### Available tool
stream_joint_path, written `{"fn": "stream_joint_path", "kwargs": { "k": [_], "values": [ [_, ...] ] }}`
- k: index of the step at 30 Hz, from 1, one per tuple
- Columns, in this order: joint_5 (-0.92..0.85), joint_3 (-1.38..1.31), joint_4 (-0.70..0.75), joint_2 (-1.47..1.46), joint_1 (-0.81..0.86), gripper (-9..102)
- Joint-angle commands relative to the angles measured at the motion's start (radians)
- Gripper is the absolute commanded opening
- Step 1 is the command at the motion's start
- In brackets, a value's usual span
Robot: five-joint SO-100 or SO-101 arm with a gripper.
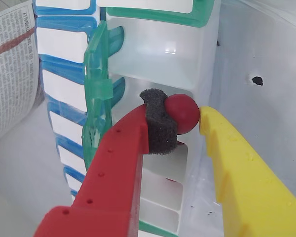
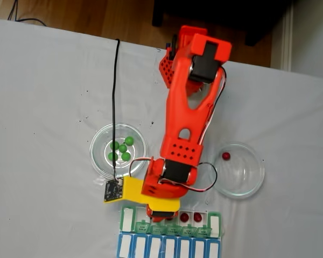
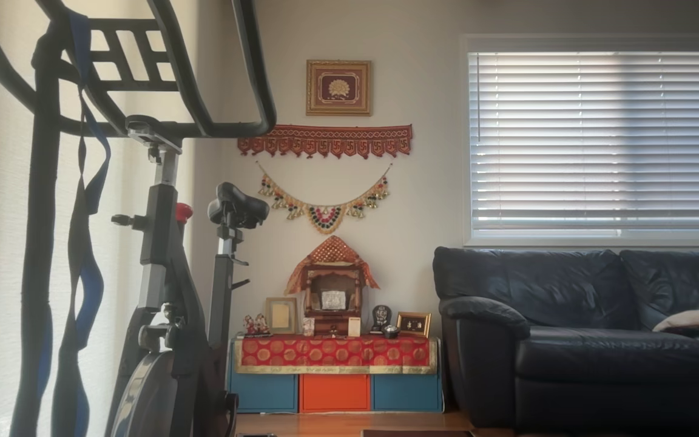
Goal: Sort medicines into box.
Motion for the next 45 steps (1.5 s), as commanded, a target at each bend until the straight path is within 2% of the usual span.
{"fn": "stream_joint_path", "kwargs": {
  "k": [1,27,28,32,35,42,45],
  "values": [
    [0.009,-0.094,-0.028,0.026,-0.017,1],
    [0.046,-0.133,0.02,-0.008,-0.054,2],
    [0.046,-0.137,0.021,-0.011,-0.054,3],
    [0.034,-0.149,0.057,-0.02,-0.054,22],
    [0.034,-0.118,0.038,0.002,-0.054,25],
    [0.026,-0.109,0.048,0.018,-0.048,26],
    [0.021,-0.103,0.055,0.034,-0.048,21]
  ]
}}
